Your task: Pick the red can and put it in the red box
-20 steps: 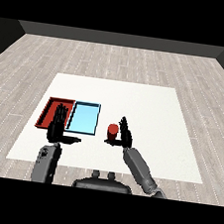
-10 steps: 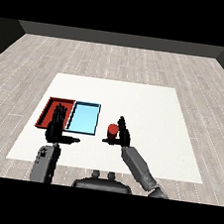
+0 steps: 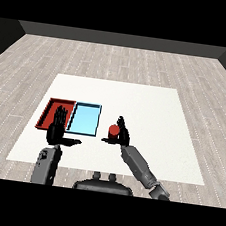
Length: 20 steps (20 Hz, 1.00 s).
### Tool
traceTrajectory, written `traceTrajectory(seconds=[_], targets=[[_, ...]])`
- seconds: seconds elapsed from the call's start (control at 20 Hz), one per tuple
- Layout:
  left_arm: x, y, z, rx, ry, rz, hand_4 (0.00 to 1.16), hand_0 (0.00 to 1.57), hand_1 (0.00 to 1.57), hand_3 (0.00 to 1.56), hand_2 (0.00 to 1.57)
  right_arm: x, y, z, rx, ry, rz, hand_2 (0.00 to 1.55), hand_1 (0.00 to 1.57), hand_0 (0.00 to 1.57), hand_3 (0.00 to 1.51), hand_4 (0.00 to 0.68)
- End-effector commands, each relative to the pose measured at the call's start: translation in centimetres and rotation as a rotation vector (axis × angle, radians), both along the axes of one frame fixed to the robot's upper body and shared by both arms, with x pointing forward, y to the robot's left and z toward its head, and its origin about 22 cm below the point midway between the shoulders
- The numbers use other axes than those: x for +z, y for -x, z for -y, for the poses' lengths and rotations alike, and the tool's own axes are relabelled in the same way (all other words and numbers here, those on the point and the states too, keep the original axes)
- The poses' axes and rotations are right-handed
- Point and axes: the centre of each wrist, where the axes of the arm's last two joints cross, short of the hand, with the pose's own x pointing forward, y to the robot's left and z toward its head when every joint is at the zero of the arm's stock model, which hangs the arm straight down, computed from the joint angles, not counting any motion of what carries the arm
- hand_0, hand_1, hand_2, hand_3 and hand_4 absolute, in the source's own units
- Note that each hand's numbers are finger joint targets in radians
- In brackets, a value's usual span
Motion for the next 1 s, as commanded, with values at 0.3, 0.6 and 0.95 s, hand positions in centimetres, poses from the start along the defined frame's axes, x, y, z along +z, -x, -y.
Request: traceTrajectory(seconds=[0.3,0.6,0.95], targets=[[0.0,0.7,1.4,-0.001,0.009,0.009,0.0,0.0,0.0,0.0,0.0,0.0,-1.2,-0.4,0.019,0.049,-0.042,0.0,0.0,0.0,0.0,0.0],[0.1,-0.4,1.3,0.0,0.0,0.015,0.0,0.0,0.0,0.0,0.0,-0.9,-1.4,-0.5,-0.089,0.131,-0.053,1.41,1.4,1.4,1.37,0.293],[-0.7,0.0,0.3,-0.018,0.013,-0.002,0.0,0.0,0.0,0.0,0.0,-0.2,-1.3,-1.9,-0.112,0.246,-0.094,1.47,1.54,1.54,1.42,0.575]])
